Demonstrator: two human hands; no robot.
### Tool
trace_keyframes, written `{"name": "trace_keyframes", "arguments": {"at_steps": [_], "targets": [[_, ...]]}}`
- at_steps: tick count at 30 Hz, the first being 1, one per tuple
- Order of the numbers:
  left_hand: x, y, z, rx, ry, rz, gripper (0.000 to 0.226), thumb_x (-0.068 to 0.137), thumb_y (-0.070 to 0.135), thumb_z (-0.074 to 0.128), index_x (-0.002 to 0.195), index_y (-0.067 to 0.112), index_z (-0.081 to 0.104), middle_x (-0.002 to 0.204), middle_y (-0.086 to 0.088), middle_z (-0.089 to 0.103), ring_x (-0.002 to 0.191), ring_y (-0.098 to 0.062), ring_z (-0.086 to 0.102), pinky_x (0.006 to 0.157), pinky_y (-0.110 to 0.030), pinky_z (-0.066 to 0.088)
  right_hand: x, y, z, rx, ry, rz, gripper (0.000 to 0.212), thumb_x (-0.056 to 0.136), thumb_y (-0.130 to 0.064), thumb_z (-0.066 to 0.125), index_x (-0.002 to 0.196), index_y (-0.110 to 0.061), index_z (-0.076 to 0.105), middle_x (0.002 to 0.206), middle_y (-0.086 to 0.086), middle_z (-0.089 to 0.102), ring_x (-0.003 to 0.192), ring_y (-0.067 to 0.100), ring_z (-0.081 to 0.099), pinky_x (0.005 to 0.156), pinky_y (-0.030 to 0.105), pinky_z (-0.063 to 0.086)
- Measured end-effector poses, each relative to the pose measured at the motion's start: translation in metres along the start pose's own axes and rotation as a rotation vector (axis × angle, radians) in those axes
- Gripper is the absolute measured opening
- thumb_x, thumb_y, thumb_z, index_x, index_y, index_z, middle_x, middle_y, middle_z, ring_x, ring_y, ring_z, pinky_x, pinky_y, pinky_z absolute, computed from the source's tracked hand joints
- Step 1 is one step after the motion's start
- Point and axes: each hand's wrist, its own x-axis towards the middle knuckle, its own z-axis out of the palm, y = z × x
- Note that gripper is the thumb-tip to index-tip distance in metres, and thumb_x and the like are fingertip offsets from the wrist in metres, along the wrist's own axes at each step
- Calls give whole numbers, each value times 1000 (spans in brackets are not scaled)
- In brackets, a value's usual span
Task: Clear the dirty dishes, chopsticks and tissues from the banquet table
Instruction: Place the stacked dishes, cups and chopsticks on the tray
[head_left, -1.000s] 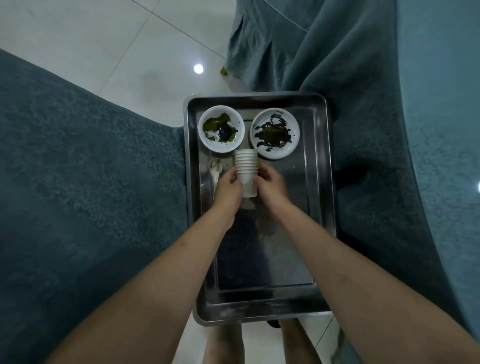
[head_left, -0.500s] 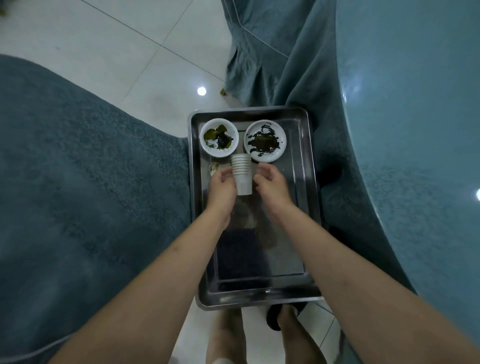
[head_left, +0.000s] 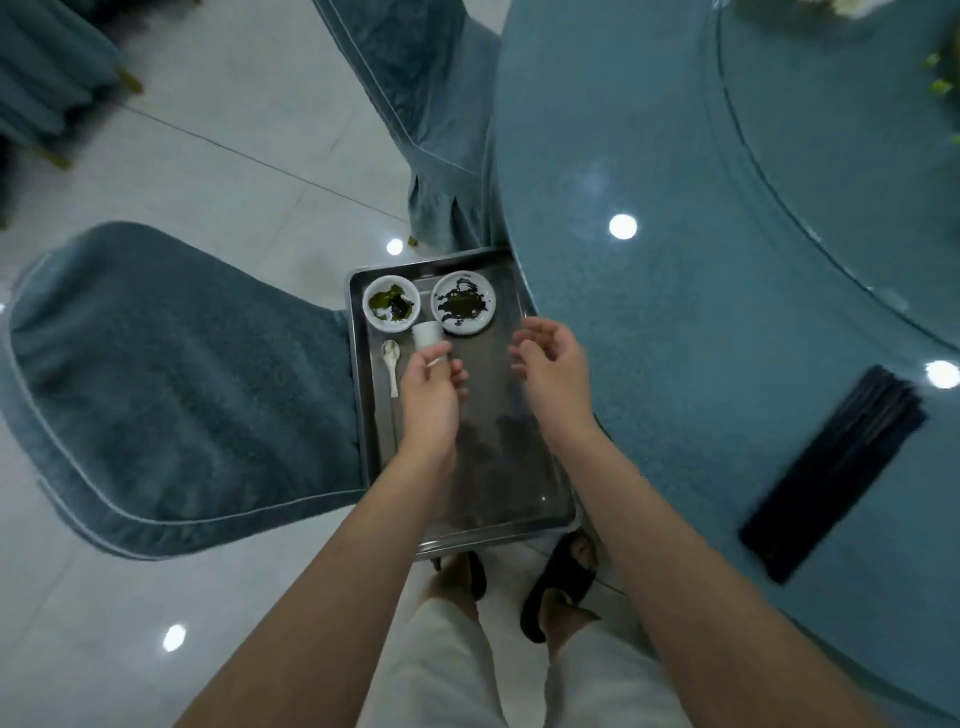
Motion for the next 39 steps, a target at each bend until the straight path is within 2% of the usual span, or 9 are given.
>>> {"name": "trace_keyframes", "arguments": {"at_steps": [5, 9, 18, 20, 24, 27, 30, 34, 39], "targets": [[-52, 3, 50, 24, -110, 13, 25, 105, 6, 41, 111, 20, 61, 94, -5, 65, 84, -14, 61, 73, -27, 51, -27, -29, -70, 86, 102, -14, 23, 98, 0, 52, 105, -20, 61, 98, 4, 67, 87, 15, 65, 80, 32, 55], [-101, -9, 97, 46, -206, 0, 25, 105, 2, 40, 107, 17, 59, 86, -6, 62, 74, -14, 59, 65, -23, 49, -52, -40, -142, 118, 247, 10, 20, 99, 3, 51, 111, -9, 60, 99, 8, 64, 80, 13, 62, 69, 22, 51], [-170, -38, 185, 268, -391, 1, 23, 105, 2, 39, 114, 13, 58, 87, -2, 59, 76, -13, 57, 70, -24, 48, -76, -23, -282, 238, 480, 98, 17, 101, -5, 53, 105, -19, 61, 103, 7, 66, 89, 15, 65, 80, 28, 55], [-178, -51, 195, 350, -412, 6, 24, 104, 2, 41, 121, 8, 57, 92, -3, 60, 80, -15, 58, 73, -26, 49, -81, -16, -299, 244, 502, 131, 17, 101, -4, 54, 104, -19, 62, 101, 7, 67, 87, 14, 65, 79, 28, 54], [-185, -77, 213, 648, -483, 83, 28, 102, 13, 54, 129, 7, 59, 118, -10, 65, 108, -23, 62, 102, -35, 48, -87, 1, -328, 202, 565, 181, 16, 100, -5, 55, 107, -17, 62, 102, 7, 67, 88, 15, 63, 87, 35, 55], [-193, -97, 227, 853, -526, 123, 46, 97, 25, 67, 137, 5, 55, 122, -10, 61, 115, -23, 59, 101, -31, 44, -88, 16, -344, 160, 570, 246, 19, 97, -10, 55, 113, -17, 62, 112, 11, 68, 94, 20, 64, 93, 42, 55], [-200, -113, 237, 1034, -503, 191, 65, 87, 37, 77, 138, 5, 52, 129, -15, 55, 127, -30, 50, 110, -36, 39, -88, 27, -353, 234, 558, 306, 28, 97, -7, 56, 124, -10, 60, 102, 10, 68, 88, 19, 64, 86, 38, 55], [-213, -121, 245, 1244, -463, 318, 86, 78, 47, 83, 144, 12, 41, 141, -13, 40, 135, -32, 37, 113, -39, 34, -89, 28, -364, 352, 545, 296, 25, 101, -5, 51, 125, -9, 54, 107, 14, 70, 100, 24, 70, 95, 38, 56], [-219, -122, 253, 1423, -445, 482, 80, 78, 37, 83, 140, 9, 39, 138, -14, 38, 128, -31, 39, 108, -38, 38, -85, 29, -372, 386, 542, 285, 24, 102, -8, 49, 125, -8, 53, 110, 19, 70, 100, 26, 71, 95, 38, 58]]}}
